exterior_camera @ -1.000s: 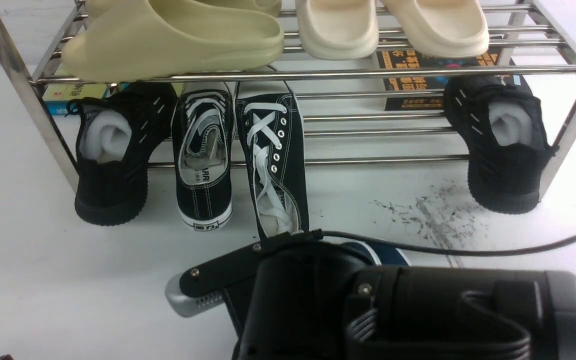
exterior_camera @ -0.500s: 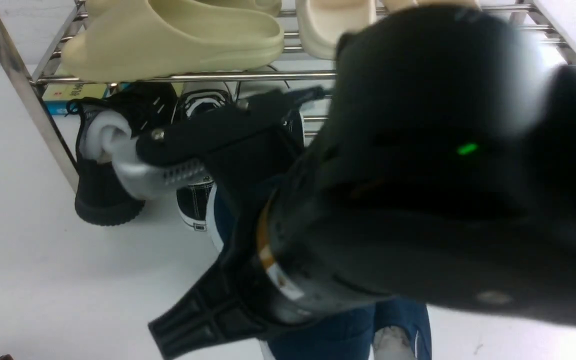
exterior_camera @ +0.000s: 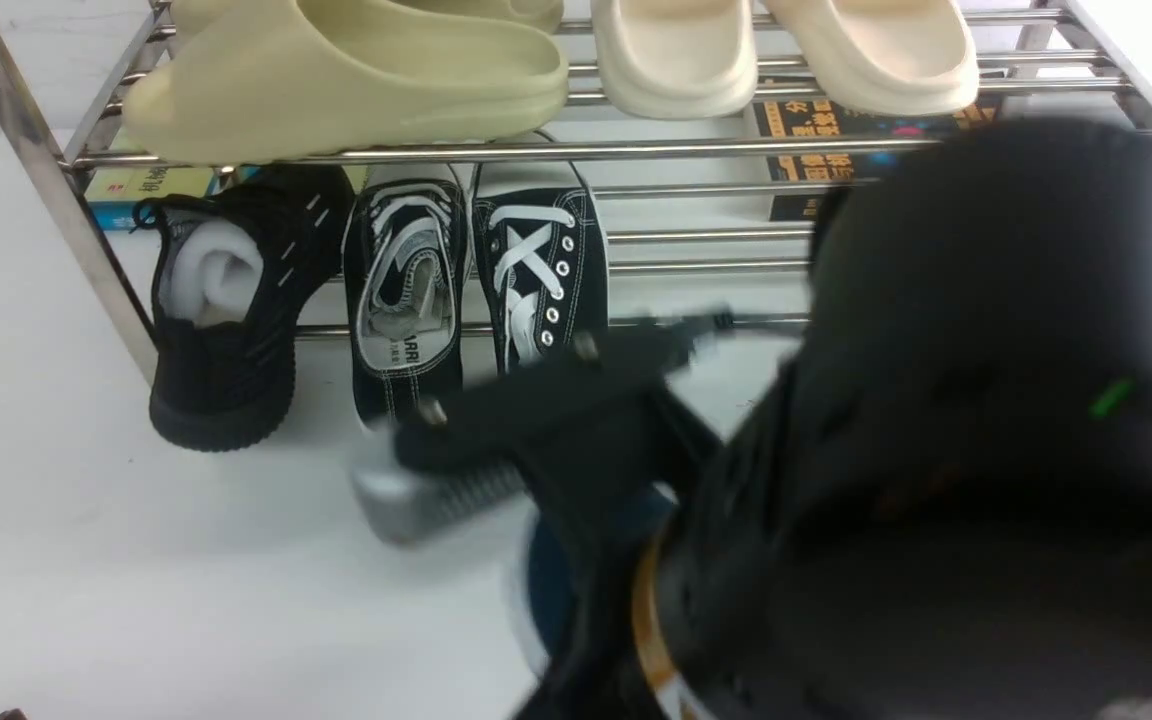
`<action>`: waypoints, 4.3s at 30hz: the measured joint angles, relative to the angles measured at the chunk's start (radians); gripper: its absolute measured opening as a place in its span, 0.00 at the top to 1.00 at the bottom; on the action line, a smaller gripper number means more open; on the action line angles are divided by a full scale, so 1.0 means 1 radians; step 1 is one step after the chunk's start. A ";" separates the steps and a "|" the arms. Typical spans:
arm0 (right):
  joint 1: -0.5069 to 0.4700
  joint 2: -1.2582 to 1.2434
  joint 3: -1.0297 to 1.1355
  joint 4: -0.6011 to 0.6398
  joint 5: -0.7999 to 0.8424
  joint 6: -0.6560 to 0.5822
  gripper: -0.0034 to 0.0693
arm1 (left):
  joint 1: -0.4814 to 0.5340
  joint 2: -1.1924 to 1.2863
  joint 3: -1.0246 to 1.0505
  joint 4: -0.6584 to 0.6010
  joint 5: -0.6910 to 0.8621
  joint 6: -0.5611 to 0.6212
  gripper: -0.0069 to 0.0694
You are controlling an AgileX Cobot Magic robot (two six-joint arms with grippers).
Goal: Take the shoes off the shelf with your hand on the white table.
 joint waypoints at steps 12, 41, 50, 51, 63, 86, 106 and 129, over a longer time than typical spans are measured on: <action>0.000 0.041 0.085 0.009 -0.063 0.051 0.90 | 0.000 0.000 0.000 0.000 0.000 0.000 0.59; -0.001 0.111 -0.031 -0.040 -0.019 -0.021 0.90 | 0.000 0.000 0.000 0.000 0.000 0.000 0.59; -0.001 0.176 0.103 -0.156 -0.189 0.150 0.90 | 0.000 0.000 0.000 0.000 0.000 0.000 0.59; -0.001 0.180 0.114 -0.195 -0.196 0.202 0.90 | 0.000 0.000 0.000 0.000 0.000 0.000 0.59; 0.004 0.296 0.148 -0.291 -0.319 0.436 0.90 | 0.000 0.000 0.000 0.000 0.000 0.000 0.59; 0.004 0.339 0.153 -0.316 -0.412 0.450 0.88 | 0.000 0.000 0.000 0.000 -0.001 0.000 0.59; 0.001 0.266 0.052 -0.309 -0.255 0.349 0.36 | 0.000 0.000 0.000 0.000 -0.001 0.000 0.59; -0.082 -0.059 -0.006 -0.109 -0.003 -0.125 0.97 | 0.000 0.000 0.000 0.000 -0.001 0.000 0.59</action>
